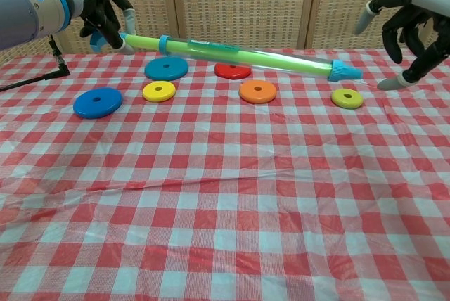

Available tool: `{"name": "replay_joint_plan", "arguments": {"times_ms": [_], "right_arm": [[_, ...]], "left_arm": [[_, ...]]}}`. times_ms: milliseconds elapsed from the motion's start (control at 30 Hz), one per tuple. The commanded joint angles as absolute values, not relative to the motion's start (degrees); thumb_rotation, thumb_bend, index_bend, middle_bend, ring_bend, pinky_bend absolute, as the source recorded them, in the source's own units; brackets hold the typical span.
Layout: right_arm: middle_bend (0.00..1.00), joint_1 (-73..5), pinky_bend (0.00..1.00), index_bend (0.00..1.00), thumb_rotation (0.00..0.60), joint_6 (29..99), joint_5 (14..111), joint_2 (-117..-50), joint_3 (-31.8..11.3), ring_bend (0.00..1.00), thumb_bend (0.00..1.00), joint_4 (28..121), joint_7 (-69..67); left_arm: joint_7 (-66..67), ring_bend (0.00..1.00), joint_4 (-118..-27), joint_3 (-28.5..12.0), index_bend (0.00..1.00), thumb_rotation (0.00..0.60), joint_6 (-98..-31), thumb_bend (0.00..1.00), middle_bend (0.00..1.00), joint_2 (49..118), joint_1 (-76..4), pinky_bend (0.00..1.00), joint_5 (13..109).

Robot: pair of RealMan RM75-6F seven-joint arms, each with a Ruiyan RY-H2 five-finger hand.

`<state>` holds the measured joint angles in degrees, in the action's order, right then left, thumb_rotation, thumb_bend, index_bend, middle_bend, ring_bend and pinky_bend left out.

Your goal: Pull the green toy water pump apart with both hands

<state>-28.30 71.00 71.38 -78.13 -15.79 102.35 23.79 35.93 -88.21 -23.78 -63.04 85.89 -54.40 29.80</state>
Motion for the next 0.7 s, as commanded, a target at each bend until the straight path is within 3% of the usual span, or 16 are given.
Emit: {"name": "replay_joint_plan", "arguments": {"times_ms": [33, 267, 700], "right_arm": [[0.78, -28.5, 0.42, 0.36, 0.6, 71.1, 70.8, -78.5, -15.7, 0.77, 0.16, 102.5, 24.0], [0.89, -29.2, 0.46, 0.4, 0.6, 70.7, 69.2, -79.1, -15.0, 0.86, 0.19, 103.5, 25.4], [0.93, -30.5, 0.48, 0.42, 0.6, 71.1, 67.9, -81.0, -14.5, 0.9, 0.27, 103.8, 27.1]], "left_arm": [[35.9, 0.91, -88.2, -23.6, 0.86, 0.6, -63.2, 0.57, 0.95, 85.9, -54.6, 0.77, 29.5], [35.5, 0.91, -88.1, -23.1, 0.86, 0.6, -63.0, 0.57, 0.95, 86.1, -55.1, 0.77, 28.4], [35.2, 0.91, -89.9, -22.7, 0.86, 0.6, -63.4, 0.57, 0.95, 85.5, -55.7, 0.77, 27.0]]}}
